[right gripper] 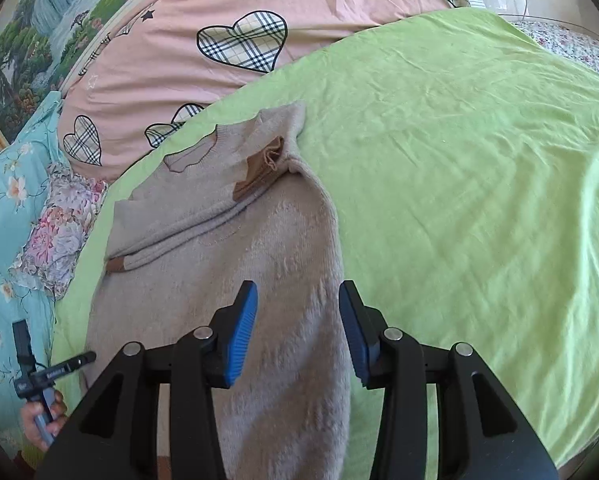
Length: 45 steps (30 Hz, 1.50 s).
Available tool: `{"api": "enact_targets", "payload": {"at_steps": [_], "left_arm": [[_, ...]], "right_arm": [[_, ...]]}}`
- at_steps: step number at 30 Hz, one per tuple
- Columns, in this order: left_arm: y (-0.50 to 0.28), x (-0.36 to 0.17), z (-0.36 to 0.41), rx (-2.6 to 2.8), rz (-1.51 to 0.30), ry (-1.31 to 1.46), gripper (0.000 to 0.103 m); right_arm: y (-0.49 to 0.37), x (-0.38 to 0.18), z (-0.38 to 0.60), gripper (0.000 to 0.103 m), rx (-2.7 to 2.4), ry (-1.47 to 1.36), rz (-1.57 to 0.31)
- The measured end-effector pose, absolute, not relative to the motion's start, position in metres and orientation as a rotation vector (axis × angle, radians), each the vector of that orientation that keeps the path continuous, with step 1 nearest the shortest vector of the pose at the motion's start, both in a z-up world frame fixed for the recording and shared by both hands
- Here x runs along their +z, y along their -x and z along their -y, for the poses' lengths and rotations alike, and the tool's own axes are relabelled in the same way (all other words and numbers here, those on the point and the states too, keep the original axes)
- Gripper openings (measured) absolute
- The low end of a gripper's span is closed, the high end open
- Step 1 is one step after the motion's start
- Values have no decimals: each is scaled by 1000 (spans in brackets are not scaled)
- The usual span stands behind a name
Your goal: Fold small clothes
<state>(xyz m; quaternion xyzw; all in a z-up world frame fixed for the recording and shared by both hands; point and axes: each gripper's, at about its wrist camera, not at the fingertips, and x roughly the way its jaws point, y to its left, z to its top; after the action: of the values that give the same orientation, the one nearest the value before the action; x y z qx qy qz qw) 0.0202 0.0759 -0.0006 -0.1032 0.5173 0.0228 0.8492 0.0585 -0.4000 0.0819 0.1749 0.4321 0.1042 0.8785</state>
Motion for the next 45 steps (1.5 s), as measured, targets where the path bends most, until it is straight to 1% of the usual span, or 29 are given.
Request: {"api": "enact_targets", "payload": {"at_steps": [5, 8, 12, 16, 17, 19, 20, 23, 26, 33, 34, 35, 36, 38, 41, 43, 45], "left_arm": [[32, -2, -74, -28, -1113, 204, 52], [51, -2, -73, -55, -1127, 199, 53], [60, -4, -72, -117, -1126, 285, 66], [61, -6, -58, -144, -1124, 268, 68], [62, -6, -54, -164, -1122, 263, 67], [68, -5, -47, -233, -1115, 268, 55], [70, -5, -44, -251, -1115, 261, 47], [71, -10, -43, -284, -1119, 251, 46], [69, -13, -52, -321, -1116, 303, 46], [60, -19, -64, -366, -1112, 417, 45], [60, -20, -65, -366, -1109, 422, 43], [59, -20, -66, -353, -1106, 412, 27], [58, -21, -67, -327, -1108, 390, 12], [61, -19, -71, -316, -1105, 394, 8], [71, -15, -74, -310, -1068, 393, 7], [73, -21, -75, -312, -1066, 407, 7], [73, -22, -76, -314, -1060, 436, 6]], "right_arm": [[-42, 83, 397, 50, 252, -354, -892], [-31, 82, 392, 52, 277, -347, -898], [-19, 81, 387, 52, 365, -357, -912], [-1, 81, 396, 52, 444, -376, -929], [6, 80, 400, 52, 452, -372, -940], [17, 77, 408, 52, 469, -368, -961], [24, 75, 414, 52, 475, -370, -974], [40, 65, 429, 52, 494, -393, -1038], [52, 49, 433, 52, 522, -409, -1094], [51, 31, 397, 54, 646, -420, -1087], [49, 31, 394, 47, 655, -415, -1074], [48, 30, 392, 36, 664, -420, -1080], [49, 28, 391, 7, 664, -425, -1095], [53, 33, 399, 7, 662, -438, -1082], [65, 47, 434, 7, 650, -506, -1035], [70, 48, 453, 7, 622, -528, -1027], [72, 44, 452, 7, 623, -545, -1035]]}}
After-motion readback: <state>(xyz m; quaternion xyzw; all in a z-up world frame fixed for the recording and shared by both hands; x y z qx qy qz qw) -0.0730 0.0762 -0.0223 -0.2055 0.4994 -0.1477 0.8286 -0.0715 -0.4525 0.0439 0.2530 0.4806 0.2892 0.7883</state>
